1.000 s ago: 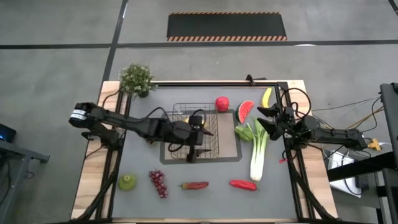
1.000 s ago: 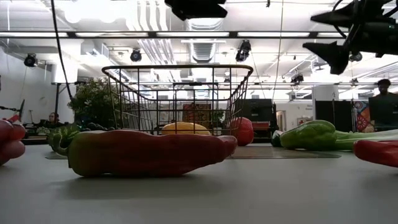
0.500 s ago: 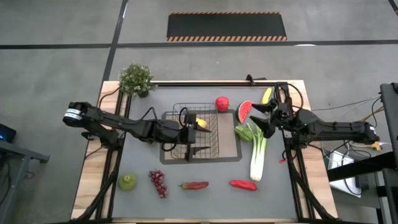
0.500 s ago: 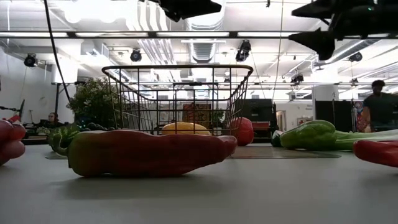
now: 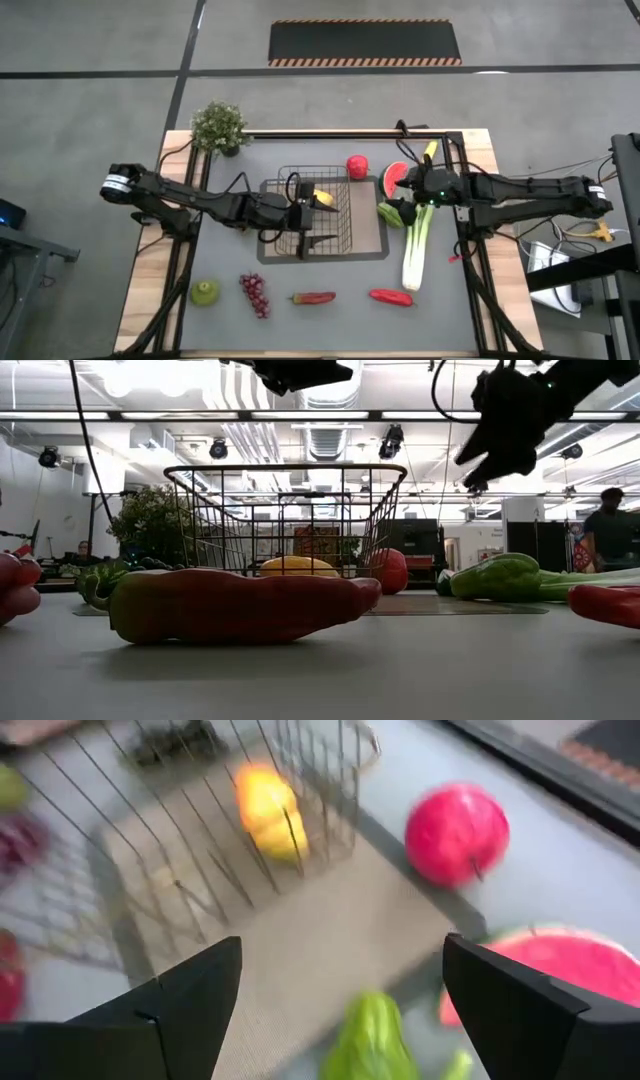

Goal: Build produce basket
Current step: Put the green chayote into the wire basket

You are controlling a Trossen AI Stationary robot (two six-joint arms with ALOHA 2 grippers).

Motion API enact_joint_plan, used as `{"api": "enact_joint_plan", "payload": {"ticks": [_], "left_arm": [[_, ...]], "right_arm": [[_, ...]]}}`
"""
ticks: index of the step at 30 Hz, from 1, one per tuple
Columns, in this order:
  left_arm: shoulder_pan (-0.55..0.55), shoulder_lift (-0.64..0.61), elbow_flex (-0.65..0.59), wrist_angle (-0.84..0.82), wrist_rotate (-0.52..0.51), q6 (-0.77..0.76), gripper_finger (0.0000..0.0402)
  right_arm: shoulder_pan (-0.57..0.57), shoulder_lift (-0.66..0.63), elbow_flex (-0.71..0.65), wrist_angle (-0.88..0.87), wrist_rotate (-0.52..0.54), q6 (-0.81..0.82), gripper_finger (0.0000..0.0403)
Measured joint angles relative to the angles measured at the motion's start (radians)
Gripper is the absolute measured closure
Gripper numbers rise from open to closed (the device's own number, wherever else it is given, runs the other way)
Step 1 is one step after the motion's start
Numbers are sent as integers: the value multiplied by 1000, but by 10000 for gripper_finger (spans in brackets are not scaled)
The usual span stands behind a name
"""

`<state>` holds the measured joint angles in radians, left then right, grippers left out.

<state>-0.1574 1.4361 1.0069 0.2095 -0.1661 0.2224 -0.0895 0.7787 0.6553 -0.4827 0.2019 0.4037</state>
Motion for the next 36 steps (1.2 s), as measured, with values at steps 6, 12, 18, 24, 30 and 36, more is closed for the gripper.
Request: {"api": "enact_joint_plan", "payload": {"ticks": [6,12,18,24,30,36], "left_arm": [[0,-10,0,-33,-2,3,130],[0,-10,0,-44,-3,2,130],[0,-10,0,-69,-4,1,130],[0,-10,0,-72,-5,1,130],[0,-10,-1,-97,-7,2,130],[0,-10,-1,-97,-8,30,130]], "right_arm": [[13,127,73,-227,-3,19,77],[25,233,82,-268,-97,28,77],[42,323,80,-262,-79,44,77],[43,395,80,-249,-7,57,77],[44,457,79,-207,-7,58,77],[44,512,84,-203,-8,58,87]]}}
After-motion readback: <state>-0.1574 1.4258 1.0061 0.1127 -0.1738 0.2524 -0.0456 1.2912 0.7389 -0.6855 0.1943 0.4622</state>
